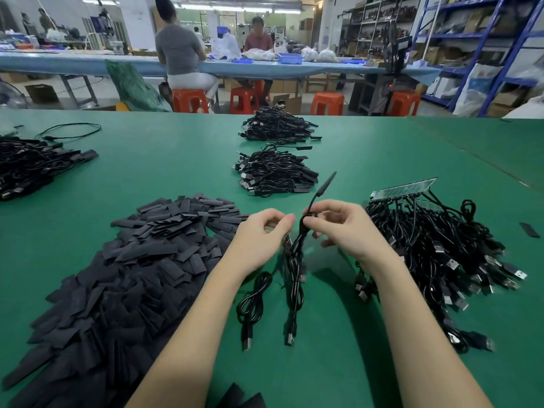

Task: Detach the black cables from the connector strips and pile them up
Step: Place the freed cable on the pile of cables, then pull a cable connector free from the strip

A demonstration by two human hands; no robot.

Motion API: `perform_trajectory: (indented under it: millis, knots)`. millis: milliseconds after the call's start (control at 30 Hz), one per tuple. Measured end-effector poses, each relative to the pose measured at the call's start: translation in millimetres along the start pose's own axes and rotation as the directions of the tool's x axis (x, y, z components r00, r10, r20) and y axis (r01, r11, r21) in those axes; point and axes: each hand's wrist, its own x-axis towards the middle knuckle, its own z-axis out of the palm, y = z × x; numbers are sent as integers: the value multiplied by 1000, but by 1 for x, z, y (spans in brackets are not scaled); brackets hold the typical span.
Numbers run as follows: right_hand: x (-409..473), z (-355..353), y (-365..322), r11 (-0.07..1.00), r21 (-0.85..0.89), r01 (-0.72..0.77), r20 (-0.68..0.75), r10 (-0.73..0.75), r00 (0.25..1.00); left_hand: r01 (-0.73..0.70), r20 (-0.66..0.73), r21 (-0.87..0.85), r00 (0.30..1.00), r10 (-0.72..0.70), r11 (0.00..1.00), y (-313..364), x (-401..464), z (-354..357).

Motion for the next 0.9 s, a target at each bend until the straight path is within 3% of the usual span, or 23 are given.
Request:
perform_trajectory:
  millis: [167, 267, 467, 633, 700, 800, 867, 900]
  knots:
    - [2, -4, -2, 997, 62, 43, -227, -28, 973, 37, 44, 129, 998, -43, 991, -2, -2, -1]
    - [7, 0, 0, 950, 307, 49, -389, 79, 918, 36, 64, 135, 997, -45, 990, -1, -4, 0]
    - [49, 26, -3, 687, 727, -11, -245, 274, 930, 41, 72, 197, 996, -56, 980, -1, -4, 4]
    - [125, 54, -6, 541, 828, -146, -102, 402, 910, 47, 76, 207, 995, -64, 977, -3, -4, 4]
    - [142, 64, 0, 568, 800, -193, -103, 447, 889, 48, 84, 196, 994, -65, 979, -4, -3, 4]
    - [154, 67, 12, 773, 566, -286, -217, 475, 853, 45, 90, 188, 994, -63, 981, -7, -2, 5]
    - [158, 61, 17, 906, 215, -365, -364, 421, 830, 46, 91, 184, 994, -64, 982, -9, -2, 4]
    - [158, 56, 17, 919, -27, -392, -417, 346, 840, 44, 94, 185, 994, -62, 982, -8, -2, 4]
